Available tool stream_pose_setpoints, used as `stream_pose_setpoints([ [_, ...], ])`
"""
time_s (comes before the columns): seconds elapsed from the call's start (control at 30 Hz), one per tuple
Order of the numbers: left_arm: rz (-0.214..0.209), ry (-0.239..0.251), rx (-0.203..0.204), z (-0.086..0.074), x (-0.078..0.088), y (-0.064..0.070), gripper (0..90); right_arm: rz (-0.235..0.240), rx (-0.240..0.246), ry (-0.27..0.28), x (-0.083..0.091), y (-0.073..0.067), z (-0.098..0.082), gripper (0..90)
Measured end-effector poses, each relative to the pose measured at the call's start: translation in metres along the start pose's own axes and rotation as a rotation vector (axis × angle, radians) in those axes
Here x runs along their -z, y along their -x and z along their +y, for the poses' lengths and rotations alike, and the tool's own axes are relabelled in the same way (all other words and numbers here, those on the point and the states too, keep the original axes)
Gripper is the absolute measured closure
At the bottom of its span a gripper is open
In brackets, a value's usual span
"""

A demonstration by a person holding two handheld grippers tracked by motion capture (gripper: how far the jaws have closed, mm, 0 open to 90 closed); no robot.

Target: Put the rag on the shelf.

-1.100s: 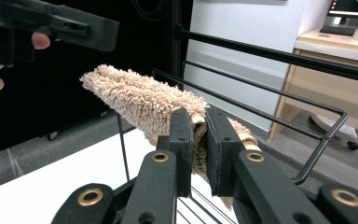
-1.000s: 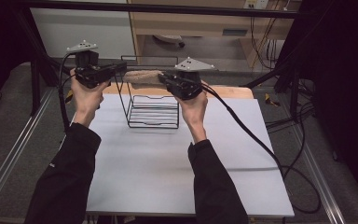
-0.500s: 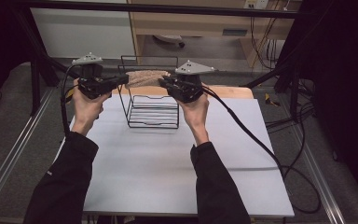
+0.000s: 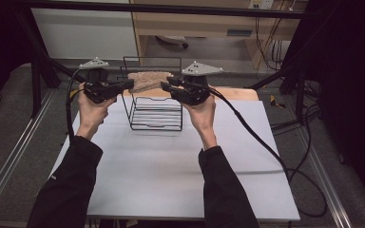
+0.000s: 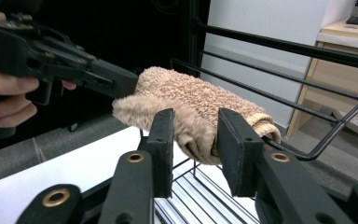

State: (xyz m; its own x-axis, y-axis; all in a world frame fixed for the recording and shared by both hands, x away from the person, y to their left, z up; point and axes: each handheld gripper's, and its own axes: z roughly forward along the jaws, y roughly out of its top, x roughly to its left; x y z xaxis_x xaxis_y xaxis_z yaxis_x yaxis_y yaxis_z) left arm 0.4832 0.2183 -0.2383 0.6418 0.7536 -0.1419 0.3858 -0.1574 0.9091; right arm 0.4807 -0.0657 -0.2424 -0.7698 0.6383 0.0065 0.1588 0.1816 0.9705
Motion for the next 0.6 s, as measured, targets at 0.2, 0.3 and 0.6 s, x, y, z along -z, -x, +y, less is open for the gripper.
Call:
stream_pose_setpoints([
  [0.2,0.008,-0.017,-0.013,-0.005,-0.005,0.001,89.4,0.001,-0.024,0.024,0.001,0.002,0.002,62.4],
  [0.3,0.006,-0.009,-0.010,-0.008,-0.006,0.001,89.4,-0.004,-0.026,-0.005,-0.001,0.002,0.000,71.1],
  [0.6,0.036,-0.026,-0.040,-0.017,-0.012,0.002,89.3,-0.050,-0.050,-0.093,-0.015,0.006,-0.015,87.0],
])
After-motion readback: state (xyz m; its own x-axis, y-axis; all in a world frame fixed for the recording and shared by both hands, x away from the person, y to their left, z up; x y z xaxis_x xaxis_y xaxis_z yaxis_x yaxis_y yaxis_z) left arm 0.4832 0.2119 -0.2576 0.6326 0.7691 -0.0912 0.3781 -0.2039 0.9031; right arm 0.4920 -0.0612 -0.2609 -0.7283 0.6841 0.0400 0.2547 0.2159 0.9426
